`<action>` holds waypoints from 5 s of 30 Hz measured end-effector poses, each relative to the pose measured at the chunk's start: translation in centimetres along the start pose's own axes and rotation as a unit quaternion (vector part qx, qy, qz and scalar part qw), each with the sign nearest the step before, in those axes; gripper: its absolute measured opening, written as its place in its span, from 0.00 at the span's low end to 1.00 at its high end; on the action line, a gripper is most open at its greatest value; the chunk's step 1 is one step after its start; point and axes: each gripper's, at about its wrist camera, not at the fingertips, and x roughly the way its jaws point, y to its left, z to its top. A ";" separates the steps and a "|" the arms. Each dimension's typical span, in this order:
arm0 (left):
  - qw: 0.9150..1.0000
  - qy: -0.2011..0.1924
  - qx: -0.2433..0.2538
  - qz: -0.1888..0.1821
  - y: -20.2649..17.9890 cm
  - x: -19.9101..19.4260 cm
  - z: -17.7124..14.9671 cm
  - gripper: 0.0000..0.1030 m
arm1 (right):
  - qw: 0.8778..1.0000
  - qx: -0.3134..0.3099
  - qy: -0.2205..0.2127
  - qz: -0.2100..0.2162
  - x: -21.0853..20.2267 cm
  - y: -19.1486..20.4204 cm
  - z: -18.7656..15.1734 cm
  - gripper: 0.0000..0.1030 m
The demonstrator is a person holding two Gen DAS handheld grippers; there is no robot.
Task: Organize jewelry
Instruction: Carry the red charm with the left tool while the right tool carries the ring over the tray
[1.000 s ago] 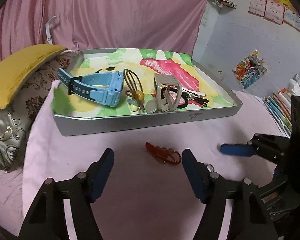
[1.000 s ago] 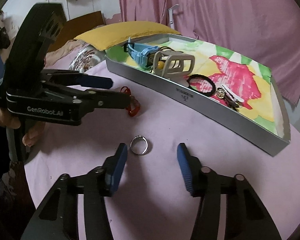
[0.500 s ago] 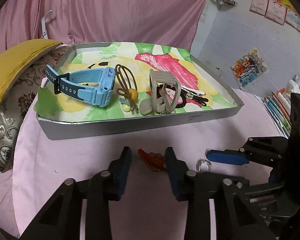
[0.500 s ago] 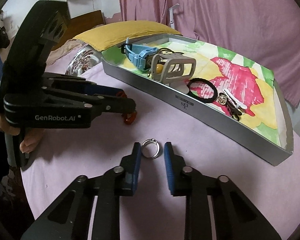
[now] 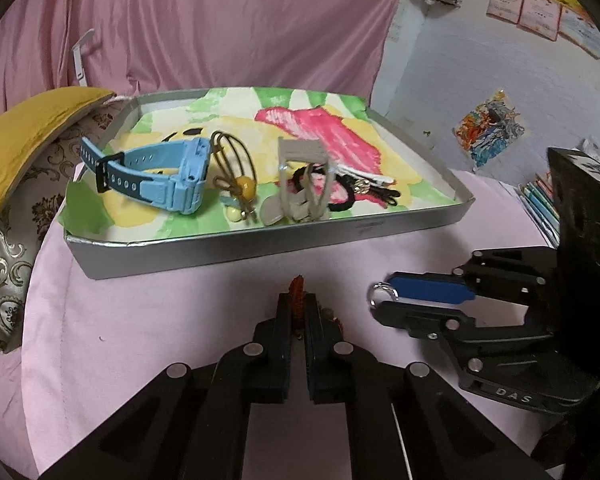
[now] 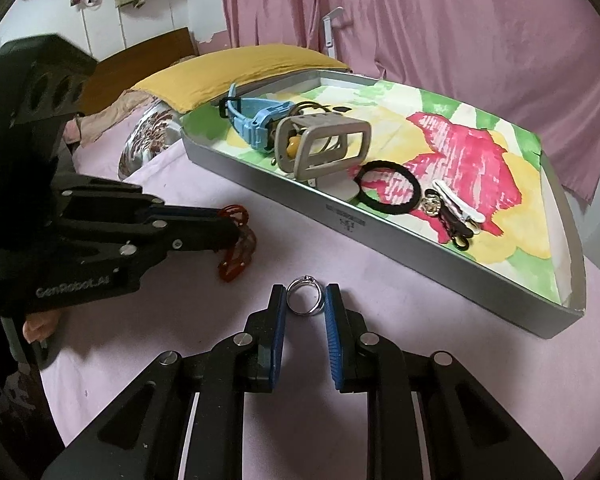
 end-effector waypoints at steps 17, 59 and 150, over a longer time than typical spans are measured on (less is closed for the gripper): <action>1.000 -0.015 0.008 0.005 -0.7 -0.8 -0.2 0.05 | 1.000 0.023 -0.001 0.021 0.1 -0.8 -0.2 0.03; 1.000 -0.016 -0.017 0.010 0.4 -1.0 -0.6 0.05 | 0.999 -0.030 0.008 0.012 0.8 2.2 0.6 0.18; 0.998 -0.033 0.020 0.053 -5.1 6.5 10.6 0.05 | 0.982 0.161 -0.068 -0.073 0.6 -12.4 3.4 0.18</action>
